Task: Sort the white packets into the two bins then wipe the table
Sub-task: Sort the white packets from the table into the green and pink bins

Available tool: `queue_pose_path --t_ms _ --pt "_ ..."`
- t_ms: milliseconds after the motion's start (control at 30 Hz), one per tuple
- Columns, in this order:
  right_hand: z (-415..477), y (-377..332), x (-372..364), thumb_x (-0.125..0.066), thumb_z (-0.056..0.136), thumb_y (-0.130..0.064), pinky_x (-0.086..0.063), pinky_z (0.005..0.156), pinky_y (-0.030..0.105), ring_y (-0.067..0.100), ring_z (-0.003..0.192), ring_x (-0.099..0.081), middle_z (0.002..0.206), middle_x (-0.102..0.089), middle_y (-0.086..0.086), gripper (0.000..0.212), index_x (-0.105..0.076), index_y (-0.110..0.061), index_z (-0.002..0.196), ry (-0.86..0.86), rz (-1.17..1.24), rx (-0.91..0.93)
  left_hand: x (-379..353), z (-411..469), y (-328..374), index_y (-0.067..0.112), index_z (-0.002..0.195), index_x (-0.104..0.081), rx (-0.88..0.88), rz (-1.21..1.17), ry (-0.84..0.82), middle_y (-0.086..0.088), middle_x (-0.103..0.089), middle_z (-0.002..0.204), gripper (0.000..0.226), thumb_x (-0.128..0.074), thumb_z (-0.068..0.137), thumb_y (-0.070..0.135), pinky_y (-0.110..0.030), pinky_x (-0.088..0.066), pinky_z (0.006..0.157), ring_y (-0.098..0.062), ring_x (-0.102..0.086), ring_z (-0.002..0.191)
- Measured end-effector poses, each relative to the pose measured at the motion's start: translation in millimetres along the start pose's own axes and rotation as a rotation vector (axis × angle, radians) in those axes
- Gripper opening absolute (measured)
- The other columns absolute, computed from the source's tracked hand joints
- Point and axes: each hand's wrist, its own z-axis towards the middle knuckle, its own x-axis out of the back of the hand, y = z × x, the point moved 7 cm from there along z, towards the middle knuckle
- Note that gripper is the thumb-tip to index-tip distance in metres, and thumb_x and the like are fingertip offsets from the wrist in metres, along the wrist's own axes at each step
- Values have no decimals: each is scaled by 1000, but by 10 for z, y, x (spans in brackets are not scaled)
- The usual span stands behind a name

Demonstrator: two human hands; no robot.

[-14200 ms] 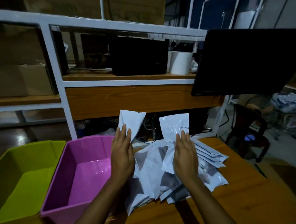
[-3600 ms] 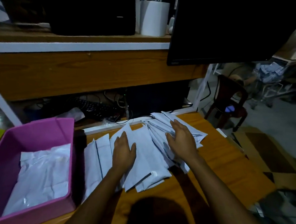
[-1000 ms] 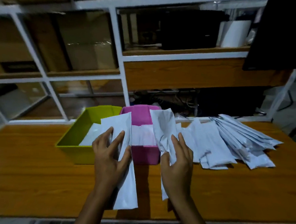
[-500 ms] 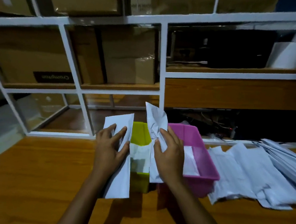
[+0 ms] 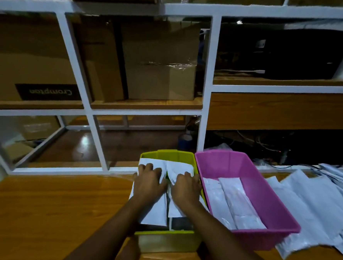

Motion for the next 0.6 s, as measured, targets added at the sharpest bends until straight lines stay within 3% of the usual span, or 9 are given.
queue_pose_path --t_ms 67,167,267,367,467,533,600 --pt "81 8 -247 -54 90 -24 -37 98 44 35 120 -43 116 -59 9 20 -67 -18 105 -90 -109 20 -151 46 6 21 87 -60 -25 96 -35 -5 -54 100 36 -44 79 52 -47 -42 86 -31 -44 107" --pt "155 63 -634 -51 87 -34 -33 100 47 36 121 -41 120 -59 15 28 -67 -18 103 -254 -204 33 -541 87 -9 19 116 -57 -131 232 -270 -16 -51 127 49 -39 83 51 -55 -31 103 -40 -37 122" --pt "123 51 -694 -48 89 -35 -27 109 52 42 136 -25 149 -32 23 44 -57 -15 127 -447 -264 81 -1016 71 -200 5 145 -28 -177 320 -656 -30 -29 148 67 -42 95 46 -54 -20 113 -46 -23 138" --pt "145 25 -751 -59 90 -27 -19 116 52 40 147 0 160 3 20 66 -32 -10 147 -613 -338 175 -1444 81 -346 -3 149 3 -126 386 -849 -35 0 154 115 -61 78 61 -59 -9 116 -52 1 142" --pt "238 57 -877 -65 89 -19 -9 119 52 37 147 10 159 14 20 82 -14 -6 152 -682 -409 185 -1672 105 -377 1 146 20 -64 500 -941 -32 19 153 156 -72 47 79 -62 -7 115 -51 14 141" --pt "231 95 -882 -50 98 -17 -2 119 47 34 148 8 160 11 19 72 -4 -6 153 -659 -416 153 -1573 20 -282 2 145 26 -12 519 -1013 -30 26 151 156 -77 51 74 -61 -6 116 -48 17 142" --pt "257 197 -943 -51 98 -25 -2 120 46 36 148 3 160 8 20 76 -2 -3 152 -669 -386 90 -1507 34 -228 2 144 26 62 508 -967 -27 29 151 148 -79 60 63 -58 -4 116 -44 19 142"
